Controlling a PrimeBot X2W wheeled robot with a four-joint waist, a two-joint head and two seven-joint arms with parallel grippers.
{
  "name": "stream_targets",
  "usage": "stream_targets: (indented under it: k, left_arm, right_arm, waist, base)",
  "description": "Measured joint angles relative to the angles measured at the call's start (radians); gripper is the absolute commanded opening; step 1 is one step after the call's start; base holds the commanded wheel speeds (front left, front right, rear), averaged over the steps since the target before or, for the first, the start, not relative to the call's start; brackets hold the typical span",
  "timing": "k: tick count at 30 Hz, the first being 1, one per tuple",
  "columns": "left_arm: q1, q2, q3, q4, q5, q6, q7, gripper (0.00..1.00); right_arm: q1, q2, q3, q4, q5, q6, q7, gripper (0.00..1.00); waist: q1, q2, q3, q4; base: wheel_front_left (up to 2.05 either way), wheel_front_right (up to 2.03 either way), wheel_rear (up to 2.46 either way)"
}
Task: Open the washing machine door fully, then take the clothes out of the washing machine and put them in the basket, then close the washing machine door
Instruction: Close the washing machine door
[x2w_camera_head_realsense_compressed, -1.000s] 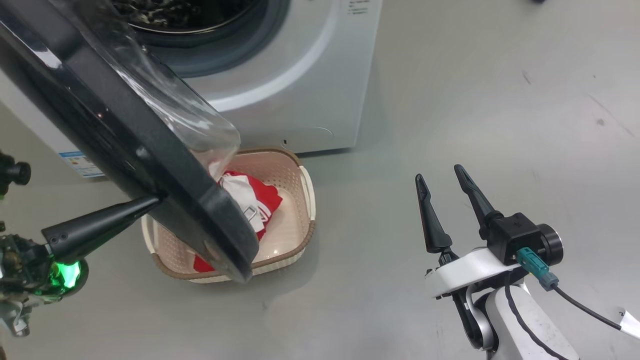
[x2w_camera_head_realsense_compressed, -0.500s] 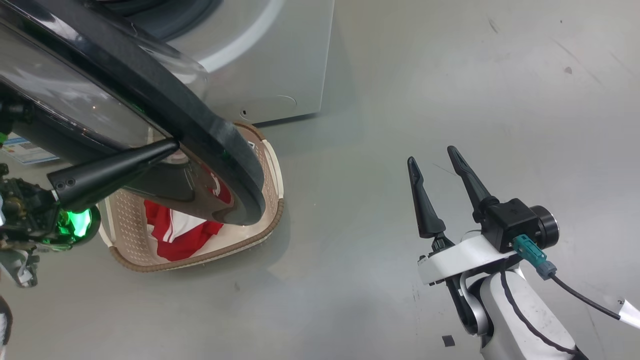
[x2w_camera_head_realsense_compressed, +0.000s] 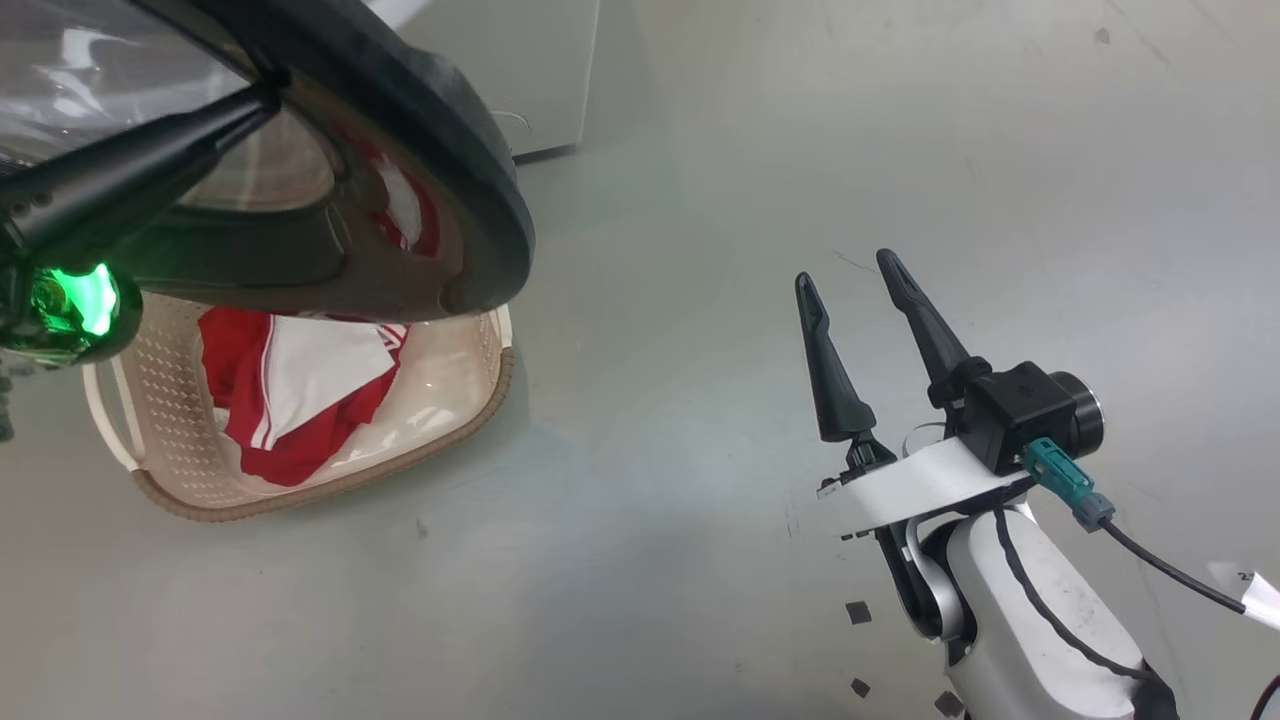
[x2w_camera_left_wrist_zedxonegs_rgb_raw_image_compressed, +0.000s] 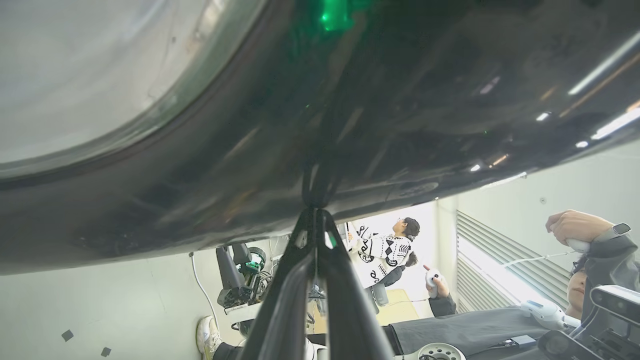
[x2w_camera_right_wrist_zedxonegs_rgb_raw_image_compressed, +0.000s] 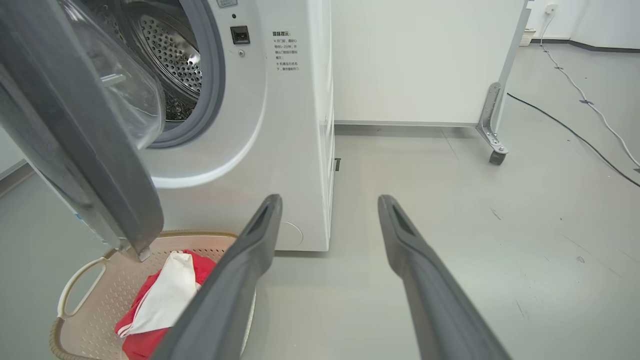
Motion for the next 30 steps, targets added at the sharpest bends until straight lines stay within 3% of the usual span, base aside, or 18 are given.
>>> stream_targets:
  k: [18, 30]
  left_arm:
    - [-0.222, -0.009, -0.018, 0.153, 0.024, 0.003, -0.089, 0.0]
    - [-0.306, -0.022, -0.02, 0.256, 0.042, 0.004, -0.131, 0.0]
  right_arm:
    - [-0.044, 0.001, 0.036, -0.037, 0.064, -0.012, 0.0, 1.0]
    - [-0.052, 0.002, 0.059, -0.035, 0.074, -0.016, 0.0, 1.0]
  waist:
    - [0.0, 0.0, 0.084, -0.085]
    - [0.0, 0.0, 0.079, -0.122]
  base:
    - [0.0, 0.0, 0.0]
    - [0.0, 0.0, 0.0]
